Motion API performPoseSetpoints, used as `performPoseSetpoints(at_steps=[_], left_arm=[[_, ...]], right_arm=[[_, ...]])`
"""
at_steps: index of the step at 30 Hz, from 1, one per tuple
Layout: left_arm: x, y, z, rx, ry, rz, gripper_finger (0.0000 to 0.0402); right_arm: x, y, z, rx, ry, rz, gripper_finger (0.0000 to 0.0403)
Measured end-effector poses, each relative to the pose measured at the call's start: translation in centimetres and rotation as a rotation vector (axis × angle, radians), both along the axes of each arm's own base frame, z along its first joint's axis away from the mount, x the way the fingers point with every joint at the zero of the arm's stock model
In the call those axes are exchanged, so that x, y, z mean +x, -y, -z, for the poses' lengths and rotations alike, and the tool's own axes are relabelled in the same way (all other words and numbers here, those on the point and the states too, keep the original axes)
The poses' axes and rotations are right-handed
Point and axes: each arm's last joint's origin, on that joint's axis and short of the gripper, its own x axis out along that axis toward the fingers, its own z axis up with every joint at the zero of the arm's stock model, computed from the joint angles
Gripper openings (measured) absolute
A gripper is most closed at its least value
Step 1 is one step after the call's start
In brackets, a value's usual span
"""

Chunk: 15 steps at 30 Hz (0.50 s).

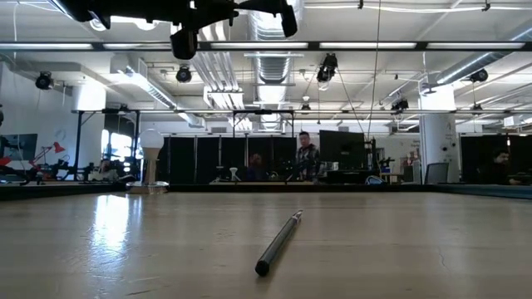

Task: Put items in baskets/containers
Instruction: Put the blush brush into the brush holder

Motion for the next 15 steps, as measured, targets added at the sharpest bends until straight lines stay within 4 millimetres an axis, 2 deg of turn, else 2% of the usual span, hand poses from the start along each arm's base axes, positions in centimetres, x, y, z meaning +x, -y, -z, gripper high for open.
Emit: performPoseSetpoints(at_steps=[4,7,11,15], left_arm=[[0.0,0.0,0.0,0.000,-0.003,0.000,0.0015],[0.0,0.0,0.2,-0.002,-0.018,0.000,0.0015],[0.0,0.0,0.3,-0.004,-0.028,0.001,0.0015],[0.0,0.0,0.3,-0.005,-0.026,0.003,0.0015]], right_arm=[[0.1,0.0,-0.4,-0.025,0.007,-0.018,0.0110],[0.7,0.0,0.1,-0.013,-0.006,-0.038,0.0088],[1.5,0.0,1.0,0.000,-0.031,-0.059,0.0081],[1.6,0.1,0.7,-0.004,-0.016,-0.059,0.0069]])
